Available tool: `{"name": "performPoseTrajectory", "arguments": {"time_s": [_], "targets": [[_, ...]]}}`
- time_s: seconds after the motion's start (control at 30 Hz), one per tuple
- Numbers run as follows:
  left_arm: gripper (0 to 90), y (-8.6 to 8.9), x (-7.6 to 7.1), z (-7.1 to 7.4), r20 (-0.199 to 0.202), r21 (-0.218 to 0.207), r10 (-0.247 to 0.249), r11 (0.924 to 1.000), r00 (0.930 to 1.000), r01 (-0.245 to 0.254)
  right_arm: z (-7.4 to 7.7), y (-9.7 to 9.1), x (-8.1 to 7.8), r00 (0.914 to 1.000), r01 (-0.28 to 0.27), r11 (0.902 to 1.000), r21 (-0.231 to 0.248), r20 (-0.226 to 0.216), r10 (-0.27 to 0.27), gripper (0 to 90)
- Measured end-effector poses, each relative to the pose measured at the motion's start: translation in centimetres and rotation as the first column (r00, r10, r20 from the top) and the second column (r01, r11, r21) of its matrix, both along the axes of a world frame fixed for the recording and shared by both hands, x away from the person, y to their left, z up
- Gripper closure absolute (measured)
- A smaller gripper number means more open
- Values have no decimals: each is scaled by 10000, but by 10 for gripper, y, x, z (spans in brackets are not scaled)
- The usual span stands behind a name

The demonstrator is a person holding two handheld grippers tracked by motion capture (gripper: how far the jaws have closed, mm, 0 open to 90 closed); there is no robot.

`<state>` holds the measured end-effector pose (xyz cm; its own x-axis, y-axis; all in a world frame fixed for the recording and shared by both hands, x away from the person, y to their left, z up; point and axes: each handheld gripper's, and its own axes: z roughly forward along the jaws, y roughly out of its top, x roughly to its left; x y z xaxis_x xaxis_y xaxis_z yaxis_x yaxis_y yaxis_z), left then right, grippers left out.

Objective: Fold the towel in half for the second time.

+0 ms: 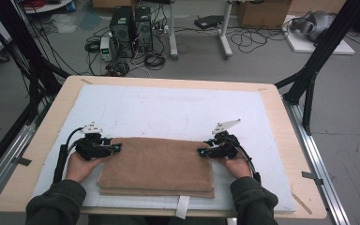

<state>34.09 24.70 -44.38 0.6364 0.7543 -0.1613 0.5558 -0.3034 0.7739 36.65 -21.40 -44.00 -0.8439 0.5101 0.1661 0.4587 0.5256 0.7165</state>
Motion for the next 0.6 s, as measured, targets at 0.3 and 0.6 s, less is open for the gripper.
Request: {"name": "performPoseTrajectory", "arguments": {"time_s": [0.3, 0.6], "targets": [[779, -3, -6, 7, 405, 84, -34, 10000, 9992, 30, 7, 0, -3, 9995, -224, 9997, -86, 211, 225, 746], [790, -11, 12, 37, 1210, -511, 755, 9963, 9898, -698, 37, -5, 13, 9956, 307, 9993, -207, 897, -287, 750]]}}
